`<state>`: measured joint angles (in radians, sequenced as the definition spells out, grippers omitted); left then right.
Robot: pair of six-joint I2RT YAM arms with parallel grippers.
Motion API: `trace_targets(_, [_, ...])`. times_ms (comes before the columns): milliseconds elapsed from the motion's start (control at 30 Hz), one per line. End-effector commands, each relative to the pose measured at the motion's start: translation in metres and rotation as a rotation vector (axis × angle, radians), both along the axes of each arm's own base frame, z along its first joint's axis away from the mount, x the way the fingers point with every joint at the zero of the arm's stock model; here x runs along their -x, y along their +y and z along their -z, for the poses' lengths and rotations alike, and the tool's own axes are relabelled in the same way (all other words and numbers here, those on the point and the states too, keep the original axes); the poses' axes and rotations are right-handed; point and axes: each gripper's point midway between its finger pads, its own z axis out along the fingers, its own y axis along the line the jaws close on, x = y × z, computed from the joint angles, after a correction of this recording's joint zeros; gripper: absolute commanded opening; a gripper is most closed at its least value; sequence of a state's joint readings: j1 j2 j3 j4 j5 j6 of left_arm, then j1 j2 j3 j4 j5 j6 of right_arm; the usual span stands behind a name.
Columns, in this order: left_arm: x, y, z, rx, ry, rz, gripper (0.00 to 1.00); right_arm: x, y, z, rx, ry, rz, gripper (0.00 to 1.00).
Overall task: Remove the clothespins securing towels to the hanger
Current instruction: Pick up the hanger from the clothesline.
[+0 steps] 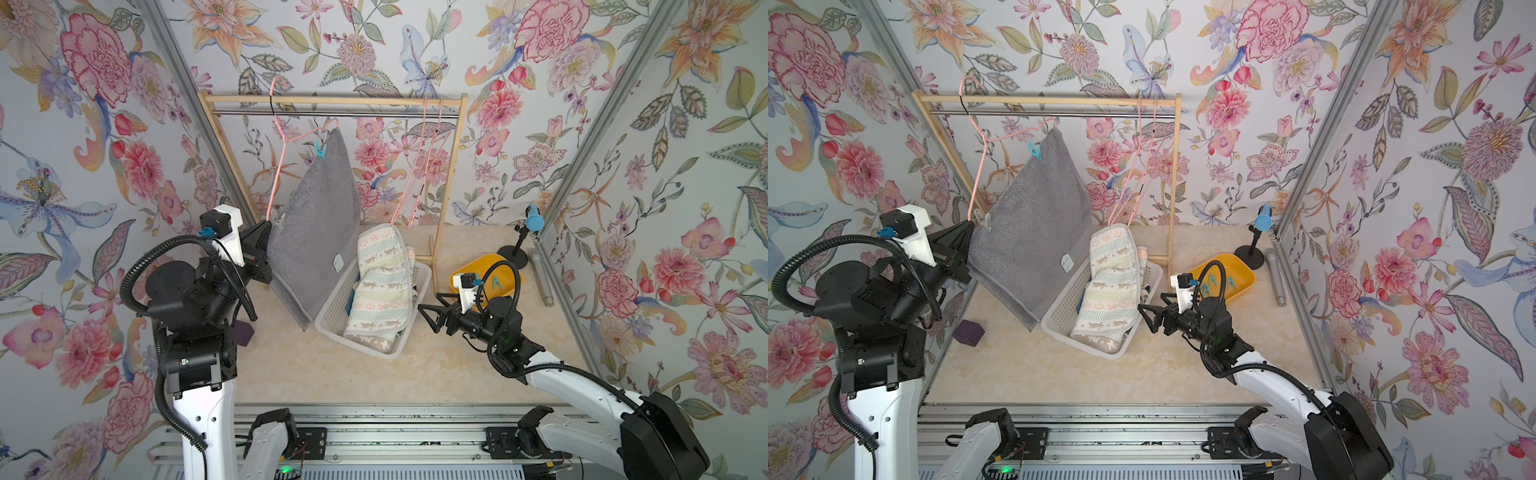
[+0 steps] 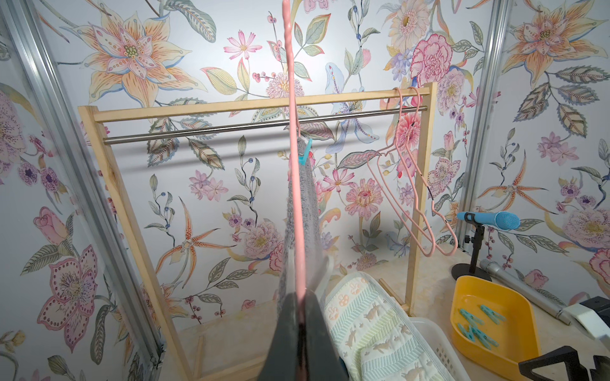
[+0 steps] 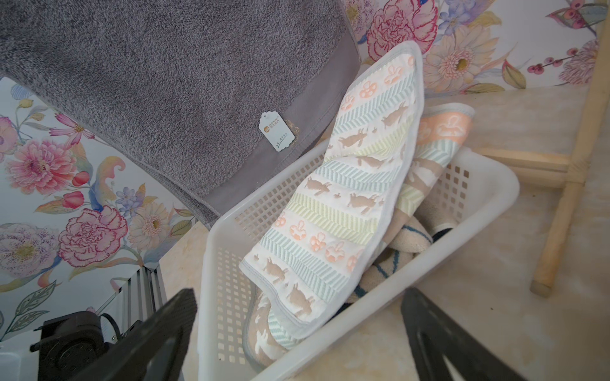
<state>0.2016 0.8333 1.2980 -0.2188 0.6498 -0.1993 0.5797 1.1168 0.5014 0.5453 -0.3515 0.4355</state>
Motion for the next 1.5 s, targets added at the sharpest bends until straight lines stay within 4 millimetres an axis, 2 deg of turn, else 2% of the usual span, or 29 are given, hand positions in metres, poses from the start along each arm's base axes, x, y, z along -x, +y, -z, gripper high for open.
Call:
trace_targets(0, [0.017, -0.006, -0.028, -0.022, -0.116, 0.012, 0.00, -0.001, -0.001, -0.002, -0.022, -0.007, -0.001, 1.00])
trace_targets(200, [0.024, -0.010, -0.025, -0.017, -0.108, 0.033, 0.00, 0.000, 0.000, -0.002, -0.025, -0.007, -0.010, 1.00])
trace_targets(567, [0.051, -0.020, -0.073, 0.010, -0.204, 0.080, 0.00, 0.000, 0.000, -0.002, -0.029, -0.005, -0.011, 1.00])
trace_targets(700, [0.055, -0.024, -0.078, 0.034, -0.226, 0.111, 0.00, 0.000, 0.000, -0.003, -0.029, -0.008, -0.009, 1.00])
trace_targets(1200, [0.054, -0.028, -0.045, 0.080, -0.169, 0.151, 0.00, 0.002, 0.000, -0.004, -0.030, -0.011, -0.013, 1.00])
trace_targets(1467, [0.041, -0.029, -0.014, 0.120, -0.116, 0.178, 0.00, 0.001, -0.001, -0.004, -0.028, -0.012, -0.010, 1.00])
